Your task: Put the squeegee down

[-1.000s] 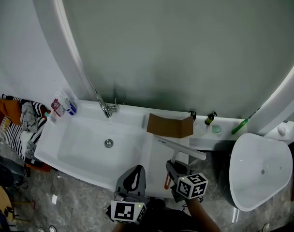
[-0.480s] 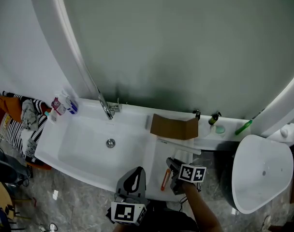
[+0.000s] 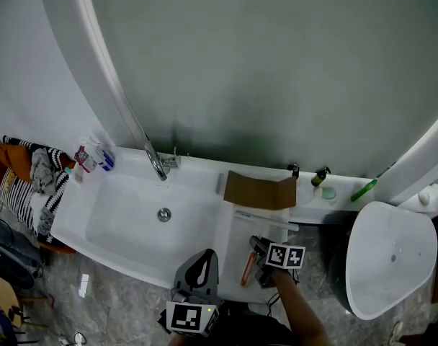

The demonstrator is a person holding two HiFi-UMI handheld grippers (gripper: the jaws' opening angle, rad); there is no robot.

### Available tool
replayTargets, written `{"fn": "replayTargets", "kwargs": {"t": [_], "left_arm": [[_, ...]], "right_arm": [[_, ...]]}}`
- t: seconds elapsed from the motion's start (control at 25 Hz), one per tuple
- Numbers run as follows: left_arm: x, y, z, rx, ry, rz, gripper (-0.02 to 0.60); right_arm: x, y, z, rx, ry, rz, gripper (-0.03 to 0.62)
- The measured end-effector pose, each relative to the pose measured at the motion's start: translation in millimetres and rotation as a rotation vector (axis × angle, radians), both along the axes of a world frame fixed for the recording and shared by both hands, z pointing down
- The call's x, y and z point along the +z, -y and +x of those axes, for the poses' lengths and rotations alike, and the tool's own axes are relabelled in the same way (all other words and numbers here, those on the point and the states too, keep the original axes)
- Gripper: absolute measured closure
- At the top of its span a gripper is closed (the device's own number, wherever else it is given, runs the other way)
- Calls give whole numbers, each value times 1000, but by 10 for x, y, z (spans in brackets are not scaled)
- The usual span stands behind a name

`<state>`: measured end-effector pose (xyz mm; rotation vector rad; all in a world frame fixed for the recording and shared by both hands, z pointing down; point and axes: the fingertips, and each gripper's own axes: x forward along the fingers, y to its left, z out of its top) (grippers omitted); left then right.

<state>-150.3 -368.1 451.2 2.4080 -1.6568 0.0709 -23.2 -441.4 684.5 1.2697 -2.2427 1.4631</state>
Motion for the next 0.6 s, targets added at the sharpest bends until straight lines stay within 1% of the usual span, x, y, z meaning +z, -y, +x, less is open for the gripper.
{"fn": "replayTargets", "kwargs": {"t": [0.2, 0.36, 0.48, 0.6], "left_arm": [[9, 35, 17, 7, 0, 0, 568], [19, 45, 2, 9, 0, 2, 568], [22, 47, -11, 8, -2, -1, 568], [13, 47, -28, 7, -3, 5, 568]], "right_arm": [[106, -10, 63, -9, -62, -15, 516], [117, -23, 89, -14, -107, -5, 496], [84, -16, 121, 0, -123, -4, 471], [59, -37, 149, 6, -135, -4, 470]]}}
